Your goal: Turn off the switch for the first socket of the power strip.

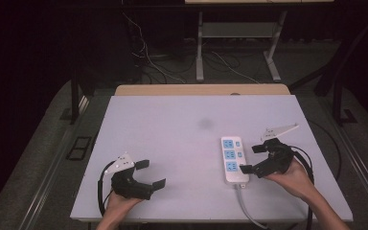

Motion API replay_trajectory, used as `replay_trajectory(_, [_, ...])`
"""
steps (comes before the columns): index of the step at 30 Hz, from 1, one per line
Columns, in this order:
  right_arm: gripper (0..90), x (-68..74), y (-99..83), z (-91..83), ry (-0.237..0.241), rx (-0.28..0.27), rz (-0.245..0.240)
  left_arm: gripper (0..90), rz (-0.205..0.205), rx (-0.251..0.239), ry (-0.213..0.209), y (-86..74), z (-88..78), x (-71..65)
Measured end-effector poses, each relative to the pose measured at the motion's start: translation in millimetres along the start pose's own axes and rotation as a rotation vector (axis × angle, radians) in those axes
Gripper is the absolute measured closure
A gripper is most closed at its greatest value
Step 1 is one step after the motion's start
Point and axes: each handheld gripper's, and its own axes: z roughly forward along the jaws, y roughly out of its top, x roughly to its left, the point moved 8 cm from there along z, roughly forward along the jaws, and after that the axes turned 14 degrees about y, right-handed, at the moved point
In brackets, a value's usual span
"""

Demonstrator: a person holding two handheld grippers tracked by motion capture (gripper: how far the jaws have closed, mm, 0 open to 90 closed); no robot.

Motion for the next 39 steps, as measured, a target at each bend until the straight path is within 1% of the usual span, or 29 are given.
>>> replay_trajectory(11, [1.0,-12.3,-0.9,4.8,0.001,0.046,0.017,0.0,0.001,0.001,0.0,-0.3,0.2,0.3])
replay_trajectory(14, [1.0,-15.1,-0.3,5.9,-0.004,0.067,0.018,0.0,0.0,0.001,-0.001,-0.3,0.3,0.4])
replay_trajectory(15, [1.0,-16.8,0.3,7.0,-0.006,0.085,0.019,0.0,0.001,0.001,-0.001,-0.2,0.4,0.4])
replay_trajectory(17, [1.1,-17.6,0.6,7.7,-0.005,0.089,0.016,0.0,0.001,0.002,-0.001,-0.3,0.4,0.5])
replay_trajectory(18, [1.1,-19.6,1.5,9.0,-0.007,0.108,0.011,0.0,0.0,0.002,-0.002,-0.3,0.3,0.3])
replay_trajectory(19, [1.5,-19.9,2.0,9.6,-0.006,0.111,0.014,0.0,0.0,0.001,-0.002,-0.3,0.3,0.4])
replay_trajectory(20, [5.5,-20.4,2.4,10.2,0.0,0.118,0.01,0.0,0.0,0.002,-0.001,-0.4,0.2,0.5])
replay_trajectory(21, [5.5,-20.4,2.4,10.2,0.0,0.118,0.01,0.0,0.0,0.002,-0.002,-0.3,0.2,0.5])
replay_trajectory(22, [5.8,-20.3,2.7,10.8,0.011,0.123,0.005,0.0,-0.001,0.001,-0.002,-0.3,0.1,0.7])
replay_trajectory(24, [7.0,-22.4,2.6,12.3,0.004,0.144,0.0,0.0,0.0,0.001,-0.002,-0.3,-0.2,1.0])
replay_trajectory(25, [17.3,-23.6,2.6,12.8,0.009,0.155,-0.017,0.0,0.0,0.001,-0.001,-0.4,-0.2,1.2])
replay_trajectory(27, [17.8,-24.4,2.5,12.9,0.009,0.157,-0.016,0.0,-0.001,0.001,-0.001,-0.3,-0.3,1.3])
replay_trajectory(28, [27.9,-27.3,2.0,13.1,0.007,0.167,-0.018,0.0,0.0,0.0,-0.001,-0.2,-0.4,1.3])
replay_trajectory(29, [27.9,-27.3,2.0,13.1,0.007,0.167,-0.018,0.0,0.0,0.001,-0.001,-0.2,-0.4,1.3])
replay_trajectory(30, [31.5,-28.2,1.8,13.2,0.011,0.167,-0.018,0.0,0.0,0.001,-0.001,-0.3,-0.3,1.4])
replay_trajectory(31, [39.9,-29.7,1.1,13.3,0.015,0.172,-0.017,0.0,-0.001,0.002,-0.001,-0.4,-0.3,1.4])
replay_trajectory(32, [39.9,-29.7,1.1,13.3,0.015,0.172,-0.017,0.0,0.0,0.003,-0.001,-0.5,-0.2,1.5])
replay_trajectory(33, [46.9,-30.2,1.0,13.4,0.02,0.171,-0.021,0.0,0.001,0.003,-0.001,-0.6,-0.1,1.6])
replay_trajectory(34, [46.9,-30.2,1.0,13.4,0.02,0.171,-0.021,0.0,0.0,0.004,-0.002,-0.7,0.1,1.4])
replay_trajectory(36, [54.7,-29.6,1.4,13.5,0.028,0.17,-0.024,0.0,0.001,0.006,-0.002,-0.9,0.4,1.3])
replay_trajectory(39, [63.2,-29.4,1.0,14.2,0.043,0.176,-0.029,0.0,-0.001,0.005,-0.002,-0.9,0.8,1.1])
